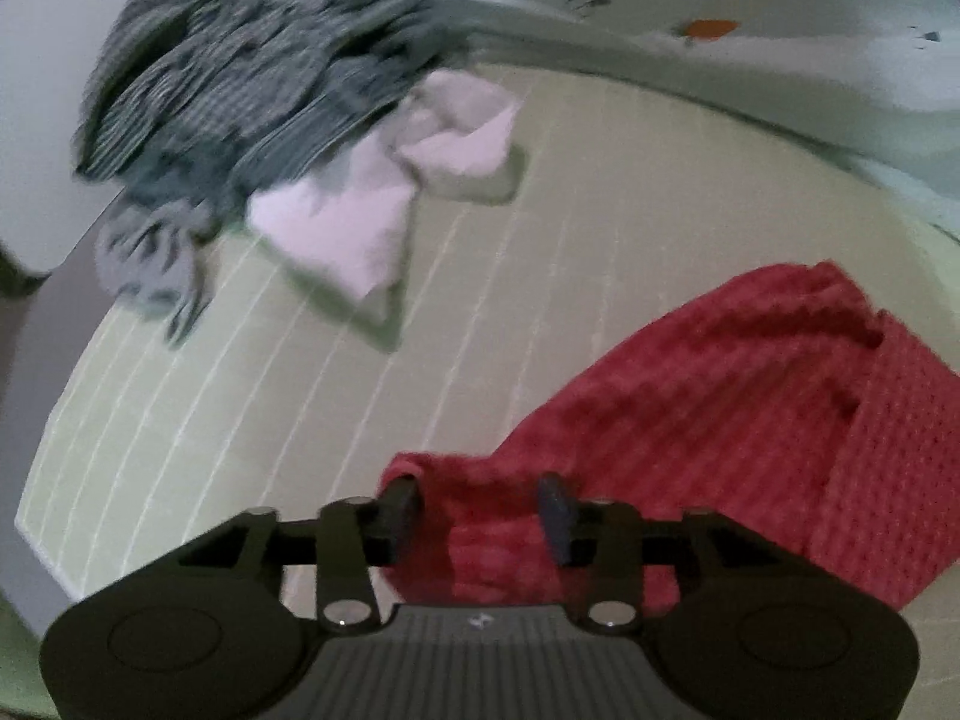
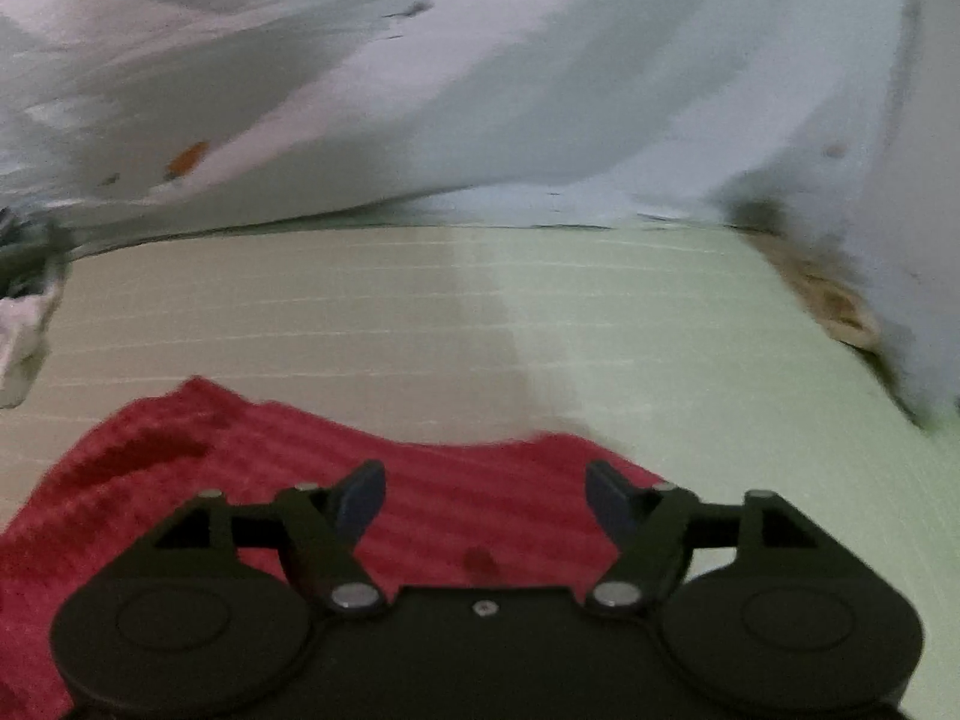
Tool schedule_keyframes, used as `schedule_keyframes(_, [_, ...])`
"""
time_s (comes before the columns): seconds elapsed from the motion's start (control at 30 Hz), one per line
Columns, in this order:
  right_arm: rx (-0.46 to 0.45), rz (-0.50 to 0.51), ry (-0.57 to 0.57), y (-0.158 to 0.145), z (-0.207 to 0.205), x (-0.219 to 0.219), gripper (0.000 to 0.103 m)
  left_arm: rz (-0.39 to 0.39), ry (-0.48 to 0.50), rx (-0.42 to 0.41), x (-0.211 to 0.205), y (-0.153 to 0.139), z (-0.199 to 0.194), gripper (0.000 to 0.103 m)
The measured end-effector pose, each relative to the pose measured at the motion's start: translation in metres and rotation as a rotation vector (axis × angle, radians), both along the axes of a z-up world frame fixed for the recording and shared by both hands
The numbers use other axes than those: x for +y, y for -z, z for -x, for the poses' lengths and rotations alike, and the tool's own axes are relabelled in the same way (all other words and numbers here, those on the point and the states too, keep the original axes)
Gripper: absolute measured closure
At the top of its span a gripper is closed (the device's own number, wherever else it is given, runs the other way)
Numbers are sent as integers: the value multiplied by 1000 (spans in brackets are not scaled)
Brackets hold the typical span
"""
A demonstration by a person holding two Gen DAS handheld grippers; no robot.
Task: Fold clothes
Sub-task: 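Lower the shorts onto the table and open both grippers to release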
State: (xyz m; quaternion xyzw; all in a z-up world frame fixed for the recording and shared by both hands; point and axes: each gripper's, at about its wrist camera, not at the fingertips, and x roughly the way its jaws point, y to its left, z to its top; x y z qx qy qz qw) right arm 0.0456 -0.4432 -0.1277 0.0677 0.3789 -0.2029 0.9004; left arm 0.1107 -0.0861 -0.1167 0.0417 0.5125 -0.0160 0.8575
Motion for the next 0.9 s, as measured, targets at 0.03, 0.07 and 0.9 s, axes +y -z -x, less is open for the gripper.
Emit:
schedule_keyframes(0.03, [10,-8,-18,3,-11,3,22,4,18,-6,-5,-1,-5,51])
schedule_keyframes(0.07, [24,-13,-28,8,-21,7,21,0,40,-3,-12,0,-11,47])
schedule_keyframes(0.9, [139,-137,-65,54,-101,19,101,110,518,59,-174,53,-168,84])
